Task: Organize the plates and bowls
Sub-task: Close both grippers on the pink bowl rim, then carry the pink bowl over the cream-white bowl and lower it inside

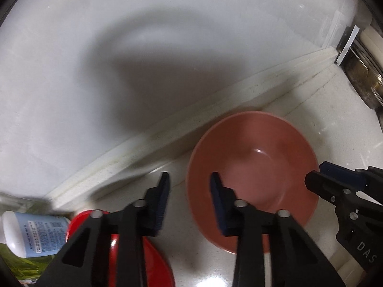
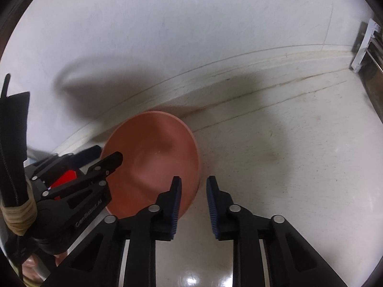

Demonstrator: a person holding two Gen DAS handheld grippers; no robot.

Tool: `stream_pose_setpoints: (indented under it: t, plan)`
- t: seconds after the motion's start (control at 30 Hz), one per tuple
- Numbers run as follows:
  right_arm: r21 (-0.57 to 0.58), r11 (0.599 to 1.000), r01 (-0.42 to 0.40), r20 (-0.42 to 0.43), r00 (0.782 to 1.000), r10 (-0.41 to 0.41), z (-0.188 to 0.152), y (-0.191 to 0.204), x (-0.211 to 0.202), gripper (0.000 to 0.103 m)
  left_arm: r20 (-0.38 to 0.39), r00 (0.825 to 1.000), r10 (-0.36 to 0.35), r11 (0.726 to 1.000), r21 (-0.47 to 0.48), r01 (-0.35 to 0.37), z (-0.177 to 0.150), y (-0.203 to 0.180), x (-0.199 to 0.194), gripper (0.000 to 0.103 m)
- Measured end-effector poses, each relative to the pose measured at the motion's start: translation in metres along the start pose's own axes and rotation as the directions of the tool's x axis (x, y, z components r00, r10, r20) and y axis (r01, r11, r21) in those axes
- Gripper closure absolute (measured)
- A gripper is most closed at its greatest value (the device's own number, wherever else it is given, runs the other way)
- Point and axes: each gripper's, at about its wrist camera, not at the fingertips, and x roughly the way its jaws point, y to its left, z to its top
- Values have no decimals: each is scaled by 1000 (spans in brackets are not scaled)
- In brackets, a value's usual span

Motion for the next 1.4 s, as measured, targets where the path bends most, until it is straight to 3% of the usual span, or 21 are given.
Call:
stream_pose_setpoints:
  t: [0.2, 0.63, 0.77, 1.0, 1.4]
  plan:
    - [-1, 1000, 7, -19, 1000, -7, 3, 0, 4, 91, -19, 1000, 5, 1000, -2, -5, 3, -6, 6, 90]
    - [-3, 1000, -8, -6, 1000, 8, -1, 3, -18, 93, -12, 1000, -24, 997, -80, 23, -9, -7, -13, 93]
    - [-13, 1000, -8, 12, 1000, 8, -8, 3, -33, 93, 6, 998, -63, 991, -114, 63, -24, -5, -36, 93]
    - [-17, 1000, -20, 35, 999, 20, -33, 3, -68, 93, 84, 994, -73, 990, -115, 82, -53, -27, -83, 93]
    - [-13, 1000, -22, 94, 995, 23, -79, -12, -128, 93, 168, 979, -117, 988, -80, 132, -96, -60, -149, 93]
